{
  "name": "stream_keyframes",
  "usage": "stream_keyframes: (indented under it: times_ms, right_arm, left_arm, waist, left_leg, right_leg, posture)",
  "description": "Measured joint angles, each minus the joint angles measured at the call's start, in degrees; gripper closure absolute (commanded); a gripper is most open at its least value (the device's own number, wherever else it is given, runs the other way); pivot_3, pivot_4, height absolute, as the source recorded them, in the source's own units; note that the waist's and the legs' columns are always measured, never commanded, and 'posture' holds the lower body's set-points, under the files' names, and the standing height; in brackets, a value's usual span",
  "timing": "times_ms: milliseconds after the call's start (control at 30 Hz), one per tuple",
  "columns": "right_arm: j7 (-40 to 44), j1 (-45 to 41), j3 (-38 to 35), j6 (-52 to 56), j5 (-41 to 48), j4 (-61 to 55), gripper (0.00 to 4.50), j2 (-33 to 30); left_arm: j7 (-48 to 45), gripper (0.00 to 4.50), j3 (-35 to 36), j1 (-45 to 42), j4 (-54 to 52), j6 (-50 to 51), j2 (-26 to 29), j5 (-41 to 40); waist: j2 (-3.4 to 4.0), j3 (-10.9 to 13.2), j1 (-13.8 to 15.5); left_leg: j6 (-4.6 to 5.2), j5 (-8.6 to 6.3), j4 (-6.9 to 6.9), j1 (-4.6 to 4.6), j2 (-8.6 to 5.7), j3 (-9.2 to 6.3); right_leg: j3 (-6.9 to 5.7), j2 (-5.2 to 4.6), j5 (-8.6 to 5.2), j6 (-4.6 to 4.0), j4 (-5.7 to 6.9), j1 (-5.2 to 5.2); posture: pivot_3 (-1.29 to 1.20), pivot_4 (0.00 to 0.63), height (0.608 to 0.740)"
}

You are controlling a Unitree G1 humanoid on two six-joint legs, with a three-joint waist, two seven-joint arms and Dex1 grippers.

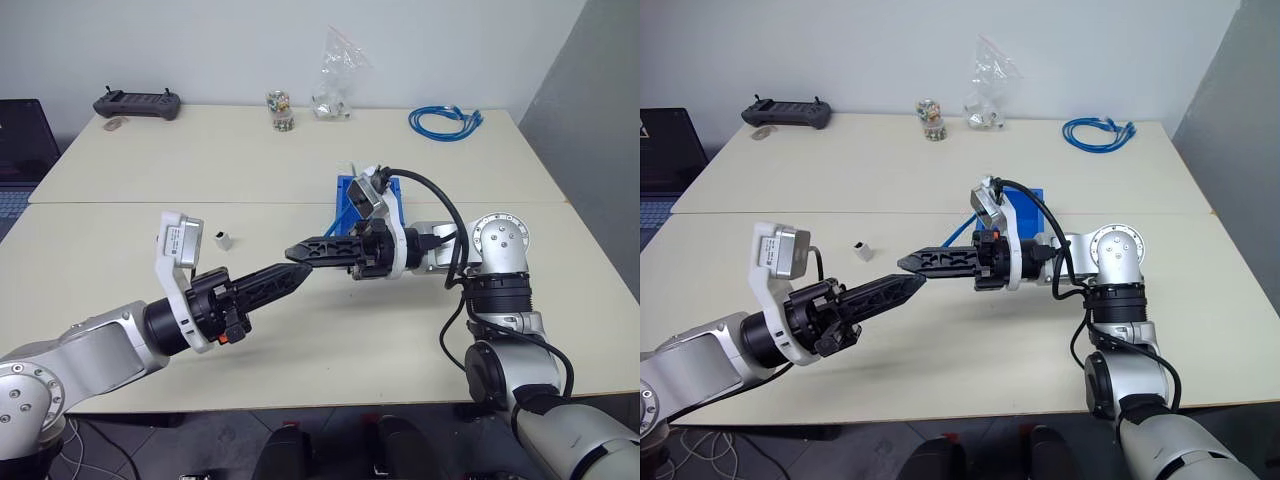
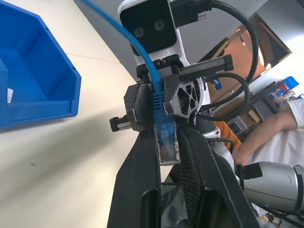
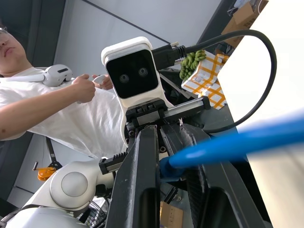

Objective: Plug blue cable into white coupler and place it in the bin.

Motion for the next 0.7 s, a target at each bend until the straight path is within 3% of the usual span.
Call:
stream_keyframes:
  times_ms: [167, 233, 500, 700]
  right_arm:
    - [-0.04, 0.00, 0.01, 0.18, 0.08, -0.01, 4.12, -0.05]
    - [-0.11, 0.02, 0.12, 0.18, 0.08, -0.20, 4.13, -0.14]
    - [-1.22, 0.05, 0.06, -1.49, -0.95, -1.67, 4.13, -2.57]
    - [0.26, 3.68, -1.59, -3.40, -3.74, -9.61, 4.13, -13.85]
  left_arm:
    - [-0.31, 4.25, -0.01, 0.02, 0.04, 0.01, 0.03, 0.22]
    - [-0.35, 3.55, -0.02, 0.14, 0.03, 0.01, 0.03, 0.26]
    - [-4.36, 2.18, 1.13, 4.76, -1.23, 2.31, 2.61, 0.80]
    - [-14.97, 1.07, 0.97, 6.06, -0.84, 5.04, 5.02, 15.43]
  waist:
    - [0.00, 0.00, 0.00]
    - [0.00, 0.00, 0.00]
    - [0.08, 0.05, -0.04]
    - [0.18, 0.11, 0.40]
  left_leg:
    - [0.00, 0.00, 0.00, 0.00, 0.00, 0.00]
    - [0.00, 0.00, -0.01, 0.00, 0.00, 0.00]
    - [0.00, 0.00, -0.01, -0.19, -0.03, -0.03]
    - [0.00, 0.00, -0.01, -0.32, -0.08, -0.22]
  right_leg:
    - [0.00, 0.00, 0.00, 0.00, -0.01, 0.00]
    - [0.00, 0.00, 0.00, 0.00, -0.01, 0.00]
    - [-0.06, -0.01, -0.01, 0.02, -0.06, -0.10]
    - [-0.32, 0.01, -0.03, 0.05, -0.19, -0.06]
  posture:
    - [0.00, 0.150, 0.740]
    - [0.00, 0.150, 0.740]
    - [0.00, 0.150, 0.740]
    - [0.00, 0.150, 0.740]
